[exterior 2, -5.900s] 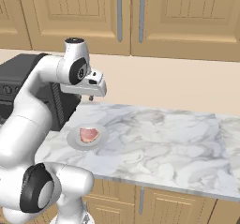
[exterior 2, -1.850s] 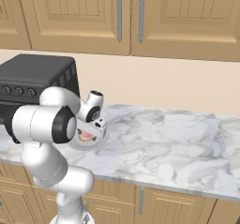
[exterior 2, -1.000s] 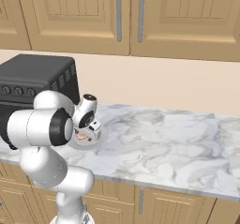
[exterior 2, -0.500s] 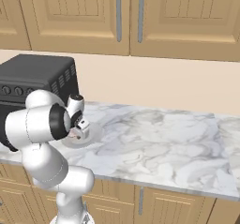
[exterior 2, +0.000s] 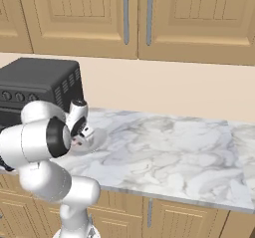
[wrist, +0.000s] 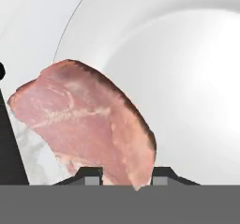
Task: Place the steak on the counter behind the older steak on the same shelf of the fridge to maintain FIFO order. Close the fridge door when finished.
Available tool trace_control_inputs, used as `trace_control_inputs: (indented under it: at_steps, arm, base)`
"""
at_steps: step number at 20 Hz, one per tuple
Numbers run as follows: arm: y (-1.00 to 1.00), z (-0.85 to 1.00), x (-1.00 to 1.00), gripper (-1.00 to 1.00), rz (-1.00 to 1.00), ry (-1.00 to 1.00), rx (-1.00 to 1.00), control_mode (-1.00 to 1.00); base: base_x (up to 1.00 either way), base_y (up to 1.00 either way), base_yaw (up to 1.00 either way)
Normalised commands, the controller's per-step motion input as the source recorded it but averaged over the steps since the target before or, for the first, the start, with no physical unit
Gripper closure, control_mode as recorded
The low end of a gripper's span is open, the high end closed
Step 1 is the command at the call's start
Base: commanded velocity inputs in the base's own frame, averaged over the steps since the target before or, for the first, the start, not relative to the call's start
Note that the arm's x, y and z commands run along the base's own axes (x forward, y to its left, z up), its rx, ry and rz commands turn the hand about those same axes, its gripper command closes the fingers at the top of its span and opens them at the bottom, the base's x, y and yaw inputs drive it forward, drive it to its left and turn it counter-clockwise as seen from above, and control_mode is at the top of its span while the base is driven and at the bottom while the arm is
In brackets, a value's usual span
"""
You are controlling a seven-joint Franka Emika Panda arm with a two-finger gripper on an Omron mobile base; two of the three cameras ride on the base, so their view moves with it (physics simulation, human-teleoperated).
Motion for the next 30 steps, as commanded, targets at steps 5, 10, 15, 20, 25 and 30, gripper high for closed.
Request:
trace_control_inputs:
  at_steps: [5,10,15,20,25,30]
  arm:
    - [0.00,0.65,-0.43,1.00,-0.10,-0.06,0.00,-1.00]
    - [-0.02,0.62,-0.28,1.00,-0.09,-0.03,0.00,-1.00]
    - [-0.12,0.51,-0.62,1.00,-0.09,-0.11,0.00,-1.00]
    - [-0.15,0.10,-1.00,1.00,-0.09,-0.25,0.01,-1.00]
    - [-0.10,0.09,-0.96,1.00,-0.13,-0.27,0.09,-1.00]
    - [-0.16,0.89,-0.72,1.00,-0.10,-0.15,0.19,-1.00]
  base:
    - [0.00,0.00,0.00]
    - [0.00,0.00,0.00]
    - [0.00,0.00,0.00]
    - [0.00,0.00,0.00]
    - [0.00,0.00,0.00]
    - [0.00,0.00,0.00]
